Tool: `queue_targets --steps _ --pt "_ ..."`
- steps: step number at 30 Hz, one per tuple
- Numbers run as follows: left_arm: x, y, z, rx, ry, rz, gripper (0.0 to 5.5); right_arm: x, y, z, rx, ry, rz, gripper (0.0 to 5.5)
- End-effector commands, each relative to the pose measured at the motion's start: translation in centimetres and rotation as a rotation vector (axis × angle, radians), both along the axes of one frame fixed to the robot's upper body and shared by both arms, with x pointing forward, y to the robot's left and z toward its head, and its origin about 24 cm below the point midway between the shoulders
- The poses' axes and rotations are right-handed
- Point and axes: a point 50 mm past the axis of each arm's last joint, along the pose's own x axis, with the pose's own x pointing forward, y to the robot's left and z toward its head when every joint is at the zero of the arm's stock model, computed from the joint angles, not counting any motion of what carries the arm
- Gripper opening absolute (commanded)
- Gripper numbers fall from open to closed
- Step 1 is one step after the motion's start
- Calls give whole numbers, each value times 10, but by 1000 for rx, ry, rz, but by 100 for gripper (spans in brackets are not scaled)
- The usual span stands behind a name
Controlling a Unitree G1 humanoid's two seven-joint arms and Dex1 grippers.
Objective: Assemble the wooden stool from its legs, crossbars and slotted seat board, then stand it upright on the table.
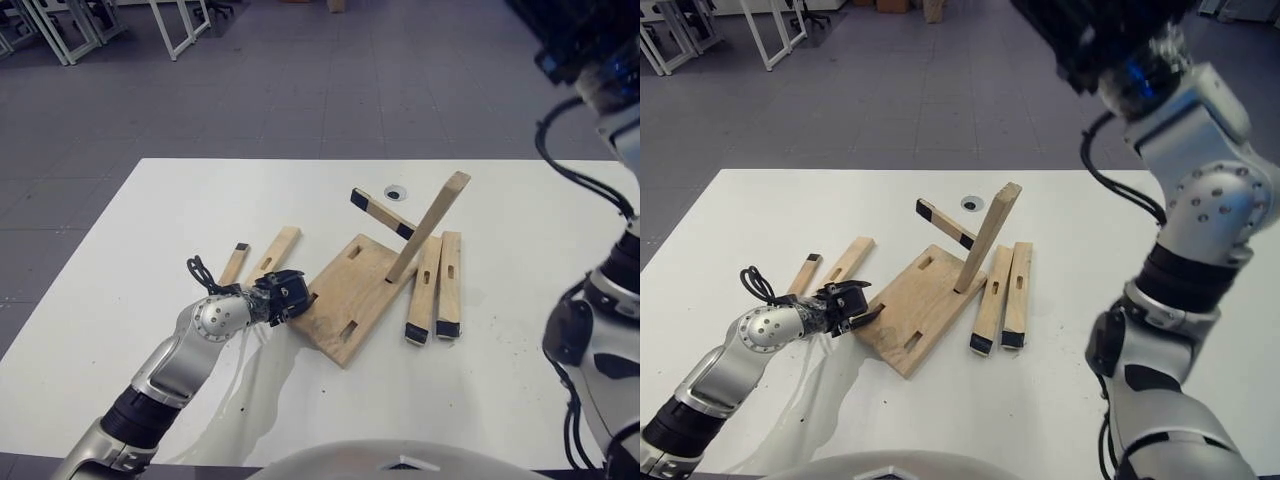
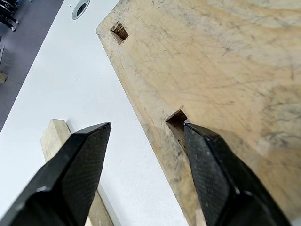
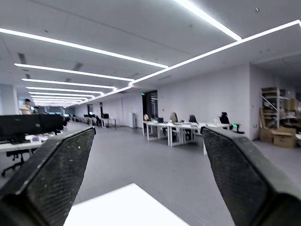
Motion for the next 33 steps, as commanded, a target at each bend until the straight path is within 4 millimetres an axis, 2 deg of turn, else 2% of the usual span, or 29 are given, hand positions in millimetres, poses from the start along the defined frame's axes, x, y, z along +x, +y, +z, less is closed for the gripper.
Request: queue_targets --steps 1,2,3,5,7,8,9,10,11,14,16,18,20,22,25,28,30,32,33 --pt "-14 9 -29 64 159 37 286 0 17 1 18 16 61 413" --pt "-13 8 -29 64 158 33 286 3 17 -9 6 51 54 413" --pt "-13 8 -28 64 157 30 286 8 17 -30 -30 118 41 413" --pt "-13 7 -28 65 158 29 286 20 17 -96 -139 319 10 413" --pt "-12 7 -29 65 157 25 286 19 18 -177 -321 532 -19 413" --pt "-11 6 -29 64 156 24 286 14 20 -207 -401 604 -15 413" --pt "-11 6 -29 63 156 24 286 10 20 -225 -449 645 -18 413" --pt "-12 5 -29 60 157 22 286 12 18 -226 -458 641 -38 413" --pt "-12 5 -30 56 160 22 286 18 15 -214 -430 606 -52 413" --pt "-16 5 -33 49 173 31 286 28 8 -153 -286 441 -103 413" --pt "-19 5 -38 52 192 56 286 26 1 -101 -144 294 -142 413" --pt "-21 5 -42 48 209 123 286 18 -14 -55 13 175 -198 413" --pt "-20 4 -45 34 229 218 286 11 -30 -36 100 134 -263 413" --pt "-20 1 -48 11 252 308 286 11 -38 -43 102 175 -318 413" --pt "-21 -6 -55 -8 308 408 286 15 -49 -85 27 314 -425 413" --pt "-16 -10 -64 -19 341 509 286 8 -58 -147 -134 510 -549 413" --pt "-4 -16 -67 -41 344 574 286 -11 -65 -200 -290 674 -634 413" --pt "9 -26 -64 -89 341 610 286 -33 -61 -233 -418 774 -645 413" --pt "14 -33 -62 -122 344 621 286 -43 -56 -244 -463 800 -630 413"
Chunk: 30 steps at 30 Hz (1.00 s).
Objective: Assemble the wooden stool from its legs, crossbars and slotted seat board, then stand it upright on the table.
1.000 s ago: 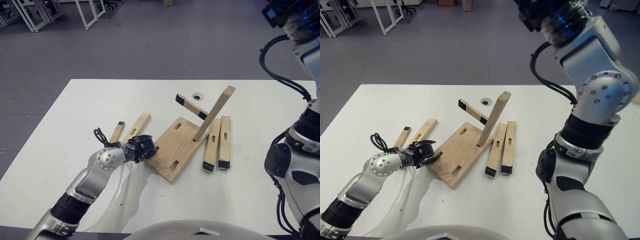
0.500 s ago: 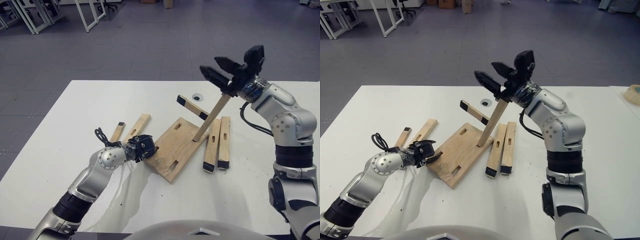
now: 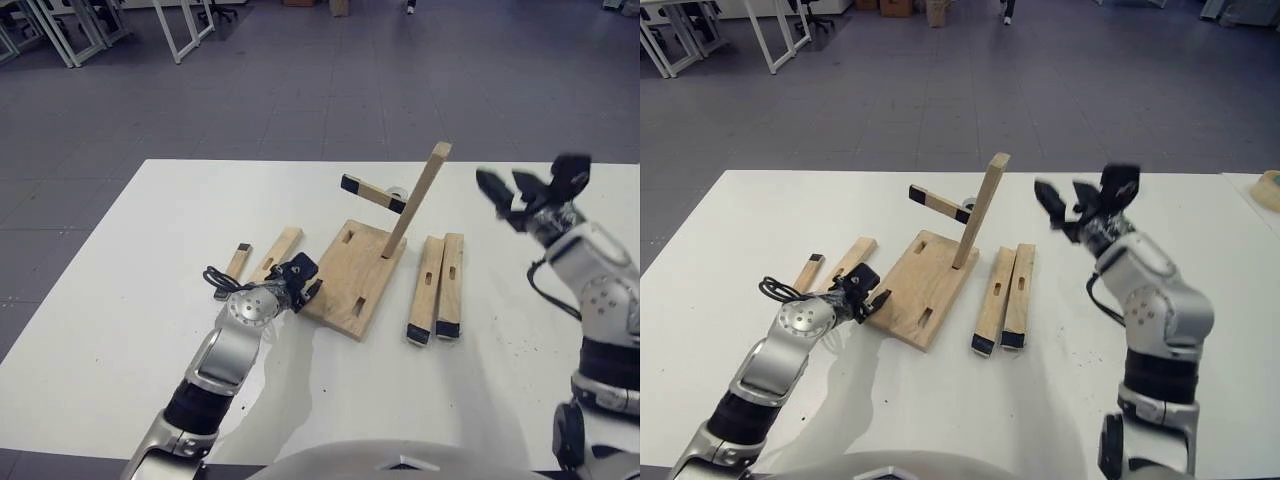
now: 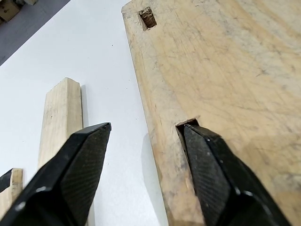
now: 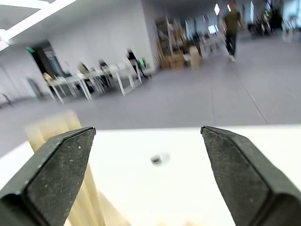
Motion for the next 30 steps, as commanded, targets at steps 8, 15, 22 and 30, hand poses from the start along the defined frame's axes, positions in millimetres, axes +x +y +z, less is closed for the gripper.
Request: queue_targets --steps 8,15,22,30 --pt "3 -41 -33 -153 248 176 286 -82 26 -78 -249 378 138 413" --pt "9 -32 -2 -251 115 245 286 -93 8 -88 -380 428 146 413" --pt "6 -31 13 -313 66 281 286 -82 -9 -66 -450 320 99 413" --pt "8 -24 23 -375 -25 299 286 -90 3 -76 -363 322 89 413"
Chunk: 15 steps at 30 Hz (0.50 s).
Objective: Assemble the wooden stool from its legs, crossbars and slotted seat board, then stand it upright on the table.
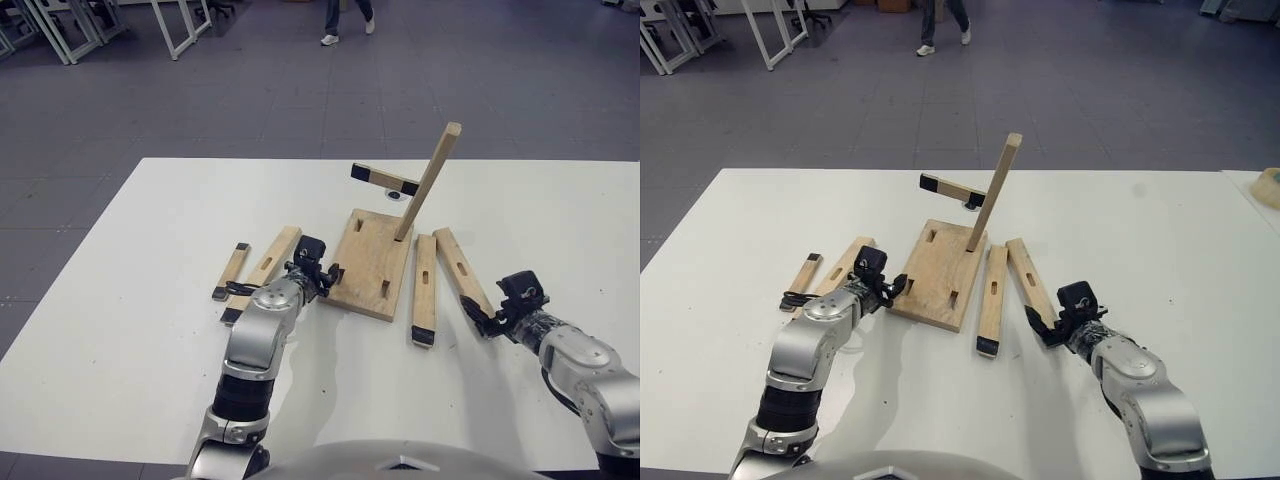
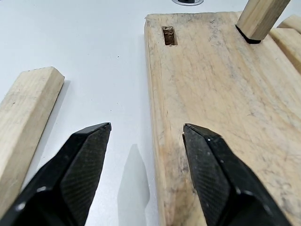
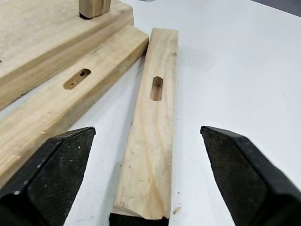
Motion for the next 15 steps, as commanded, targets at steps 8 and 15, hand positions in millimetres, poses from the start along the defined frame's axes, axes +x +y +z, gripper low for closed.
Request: queue_targets --steps 8,15 --pt "-2 30 -5 70 -59 60 286 -10 -4 -44 38 96 -88 394" --pt "-15 30 -55 179 25 -75 286 -8 -4 -55 166 111 -173 267"
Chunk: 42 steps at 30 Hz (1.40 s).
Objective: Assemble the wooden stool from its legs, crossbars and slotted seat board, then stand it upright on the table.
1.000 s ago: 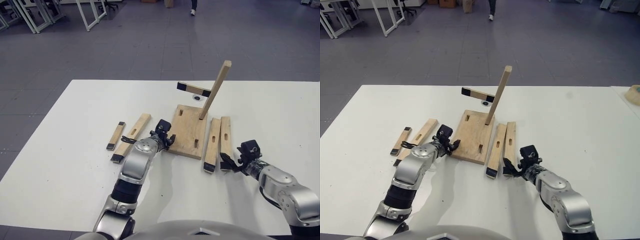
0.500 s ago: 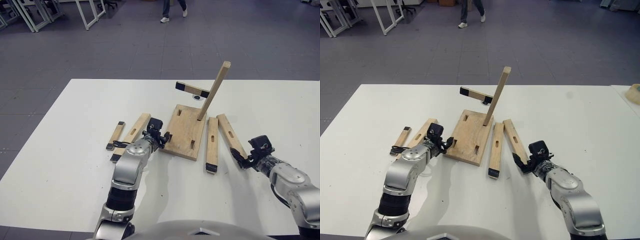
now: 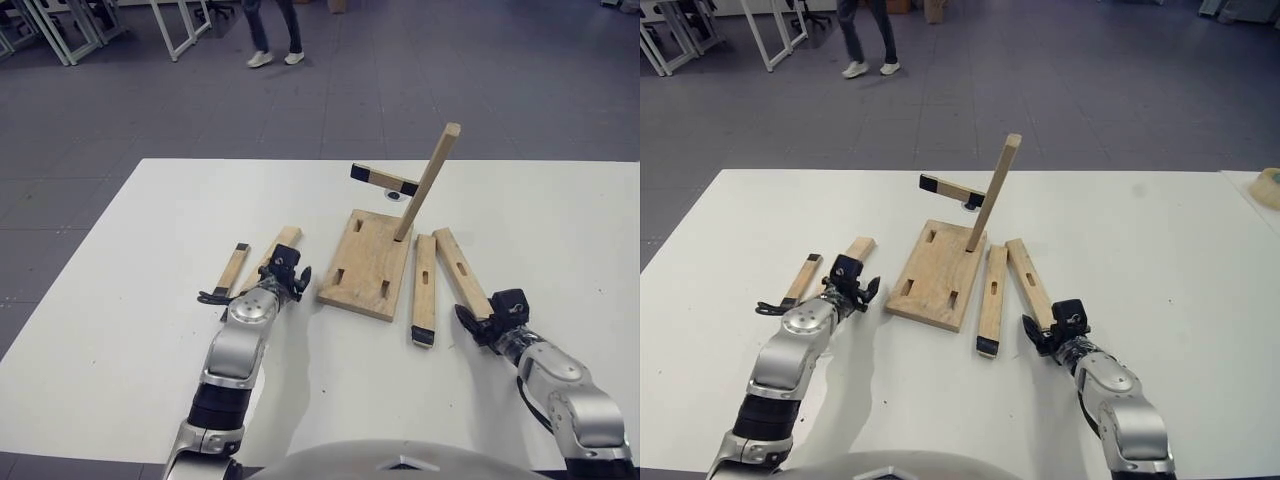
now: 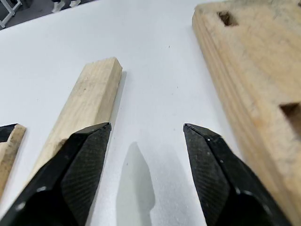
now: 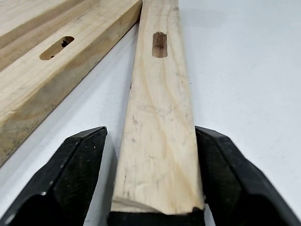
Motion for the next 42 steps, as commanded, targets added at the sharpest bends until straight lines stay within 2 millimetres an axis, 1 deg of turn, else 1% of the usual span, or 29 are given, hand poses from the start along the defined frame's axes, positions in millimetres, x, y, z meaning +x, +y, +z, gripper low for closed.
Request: queue_targets --steps 1,2,3,5,7,8,10,11,13,16,18,19,20,21,22,23,25,26,27,28,29,31,33,36,39,42 --pt "-10 -11 -23 4 70 -100 286 -3 -5 -13 70 76 -66 248" --pt "-11 -12 -26 2 79 -113 286 -2 -5 -13 73 74 -72 234" --pt "-13 -14 -28 2 89 -136 286 -1 -7 -13 66 65 -84 208" --pt "-18 -18 -30 0 120 -190 286 3 -11 -10 42 30 -105 202" --pt "-21 -20 -28 5 130 -228 286 12 -14 -2 33 -33 -125 202" --pt "-21 -20 -26 6 125 -241 286 18 -16 8 43 -91 -142 202" --pt "-23 -20 -21 4 122 -261 286 34 -19 33 74 -234 -172 202" --pt "-23 -23 -18 0 118 -283 286 42 -19 50 107 -325 -179 202" --pt "-24 -30 -12 -21 109 -322 286 52 -14 75 189 -452 -155 202" --pt "-22 -46 -4 -82 91 -373 286 59 -4 102 344 -579 -96 202" --pt "-22 -51 -2 -93 87 -394 286 60 0 117 452 -653 -66 202" --pt "-23 -51 -1 -97 85 -400 286 60 4 126 502 -686 -33 202" --pt "-23 -46 1 -93 78 -391 286 59 9 138 553 -723 12 202" --pt "-22 -40 4 -88 63 -379 286 59 13 147 603 -743 51 202" --pt "-19 -31 12 -112 38 -343 286 57 17 156 652 -755 100 202" --pt "-16 -24 21 -155 10 -314 286 56 19 161 683 -758 141 202" --pt "-9 -13 62 -403 -97 -322 286 53 30 167 764 -694 292 202" --pt "-8 -11 83 -558 -136 -377 286 52 35 166 800 -637 387 202" --pt "-9 -9 100 -707 -155 -438 305 52 39 165 838 -578 476 202" --pt "-10 -9 111 -820 -156 -497 309 52 41 164 868 -530 542 202" --pt "-12 -9 120 -920 -149 -554 330 54 43 164 900 -487 605 202" --pt "-13 -11 131 -1068 -127 -627 370 54 48 163 966 -384 757 202" --pt "-11 -16 138 -1162 -100 -650 407 54 53 162 1009 -293 879 202" --pt "-13 -25 151 -1324 -56 -720 408 51 58 159 1052 -186 1016 202" --pt "-15 -31 158 -1352 -17 -755 408 49 62 158 1072 -133 1091 202" --pt "-23 -36 165 -1400 22 -817 408 49 66 156 1074 -104 1129 202"
